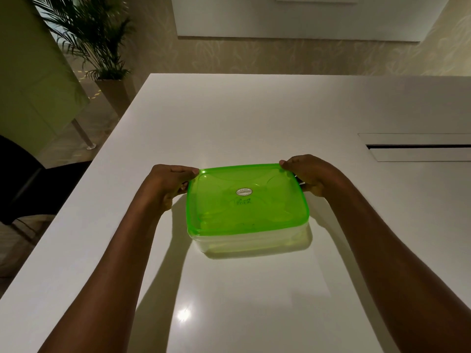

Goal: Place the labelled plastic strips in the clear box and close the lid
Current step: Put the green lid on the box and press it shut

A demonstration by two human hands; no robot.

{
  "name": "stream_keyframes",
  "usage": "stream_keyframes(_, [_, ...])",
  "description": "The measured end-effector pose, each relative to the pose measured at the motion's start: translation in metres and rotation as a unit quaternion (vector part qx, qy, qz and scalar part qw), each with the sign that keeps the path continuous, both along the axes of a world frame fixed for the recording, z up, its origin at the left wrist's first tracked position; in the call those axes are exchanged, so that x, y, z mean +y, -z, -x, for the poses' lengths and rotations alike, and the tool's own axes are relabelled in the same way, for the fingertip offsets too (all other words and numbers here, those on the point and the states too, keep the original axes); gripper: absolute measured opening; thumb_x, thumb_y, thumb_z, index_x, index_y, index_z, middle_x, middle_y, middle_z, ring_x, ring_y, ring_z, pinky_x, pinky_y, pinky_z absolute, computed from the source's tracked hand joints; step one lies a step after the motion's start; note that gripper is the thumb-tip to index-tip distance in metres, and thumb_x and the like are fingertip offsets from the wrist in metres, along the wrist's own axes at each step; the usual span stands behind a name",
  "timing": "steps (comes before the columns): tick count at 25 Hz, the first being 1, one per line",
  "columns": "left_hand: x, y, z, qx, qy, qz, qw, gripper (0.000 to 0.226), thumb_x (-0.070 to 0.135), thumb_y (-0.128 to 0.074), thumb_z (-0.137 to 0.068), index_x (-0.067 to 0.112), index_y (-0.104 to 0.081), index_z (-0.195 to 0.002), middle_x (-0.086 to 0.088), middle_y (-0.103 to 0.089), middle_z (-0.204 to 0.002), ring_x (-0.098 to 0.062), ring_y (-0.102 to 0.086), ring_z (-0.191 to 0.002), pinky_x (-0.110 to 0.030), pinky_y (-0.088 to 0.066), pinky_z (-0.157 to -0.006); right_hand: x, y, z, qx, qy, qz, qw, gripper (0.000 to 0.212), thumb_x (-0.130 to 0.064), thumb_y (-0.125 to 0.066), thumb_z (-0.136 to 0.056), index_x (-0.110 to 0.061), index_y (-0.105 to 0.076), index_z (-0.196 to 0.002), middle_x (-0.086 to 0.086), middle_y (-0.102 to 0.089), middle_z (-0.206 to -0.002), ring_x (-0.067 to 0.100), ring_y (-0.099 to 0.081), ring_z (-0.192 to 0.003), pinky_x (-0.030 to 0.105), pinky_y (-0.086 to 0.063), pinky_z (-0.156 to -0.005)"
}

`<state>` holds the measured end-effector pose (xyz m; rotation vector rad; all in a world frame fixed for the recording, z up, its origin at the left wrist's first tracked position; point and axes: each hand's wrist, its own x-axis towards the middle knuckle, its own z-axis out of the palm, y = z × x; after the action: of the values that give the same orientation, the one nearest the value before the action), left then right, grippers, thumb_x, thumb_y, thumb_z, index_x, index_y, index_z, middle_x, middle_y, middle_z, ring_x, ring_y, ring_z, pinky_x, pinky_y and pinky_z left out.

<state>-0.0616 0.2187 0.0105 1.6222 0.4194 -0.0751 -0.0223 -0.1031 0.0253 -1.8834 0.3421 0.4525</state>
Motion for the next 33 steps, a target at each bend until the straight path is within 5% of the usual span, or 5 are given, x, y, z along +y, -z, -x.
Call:
stream_keyframes(10, [-0.012,0.002,0.017,-0.039,-0.041,-0.008,0.998,0.007,0.007,-0.074,-0.092,0.002,-0.078,-0.095,-0.017,-0.072,-0.086,-0.022,-0.059,-0.067,-0.038,-0.052,-0.077,0.0,-0.001,0.01,-0.071,0.031,-0.03,0.997,0.02,-0.023,-0.066,-0.099,-0.003,-0.071,-0.103,0.015,-0.066,-0.098,0.024,-0.062,-0.081,0.032,-0.054,-0.071])
stream_keyframes(16, [-0.004,0.003,0.02,-0.062,-0.017,-0.015,0.998,0.025,-0.004,-0.07,-0.092,-0.009,-0.072,-0.116,-0.013,-0.073,-0.088,-0.017,-0.066,-0.074,-0.016,-0.06,-0.065,0.003,0.006,0.023,-0.111,0.065,-0.047,0.99,0.015,-0.024,-0.061,-0.102,-0.018,-0.074,-0.101,-0.001,-0.068,-0.081,0.012,-0.059,-0.064,0.021,-0.048,-0.055])
stream_keyframes(22, [-0.005,-0.002,0.023,-0.061,0.001,-0.101,0.993,0.021,0.001,-0.071,-0.093,-0.003,-0.077,-0.112,-0.012,-0.076,-0.089,-0.025,-0.071,-0.083,-0.026,-0.064,-0.074,0.002,0.013,0.012,-0.02,0.113,-0.133,0.984,0.021,-0.02,-0.067,-0.099,-0.005,-0.065,-0.085,0.012,-0.066,-0.086,0.022,-0.063,-0.074,0.036,-0.054,-0.074])
stream_keyframes(26, [-0.037,-0.018,0.025,-0.097,0.063,-0.528,0.842,0.033,0.017,-0.062,-0.096,0.018,-0.072,-0.127,-0.015,-0.067,-0.137,-0.038,-0.06,-0.125,-0.044,-0.049,-0.104,0.001,0.014,0.008,-0.033,0.11,-0.115,0.987,0.021,-0.018,-0.069,-0.097,0.002,-0.066,-0.098,0.014,-0.067,-0.09,0.022,-0.064,-0.076,0.04,-0.054,-0.083])
stream_keyframes(33, [-0.113,-0.008,0.027,-0.111,0.237,-0.567,0.781,0.059,0.05,-0.035,-0.108,0.022,-0.035,-0.159,-0.007,-0.04,-0.163,-0.03,-0.031,-0.153,-0.054,-0.015,-0.128,0.004,0.011,0.026,-0.051,0.092,-0.038,0.994,0.035,-0.041,-0.065,-0.098,-0.008,-0.061,-0.088,0.009,-0.059,-0.083,0.021,-0.056,-0.069,0.029,-0.047,-0.062])
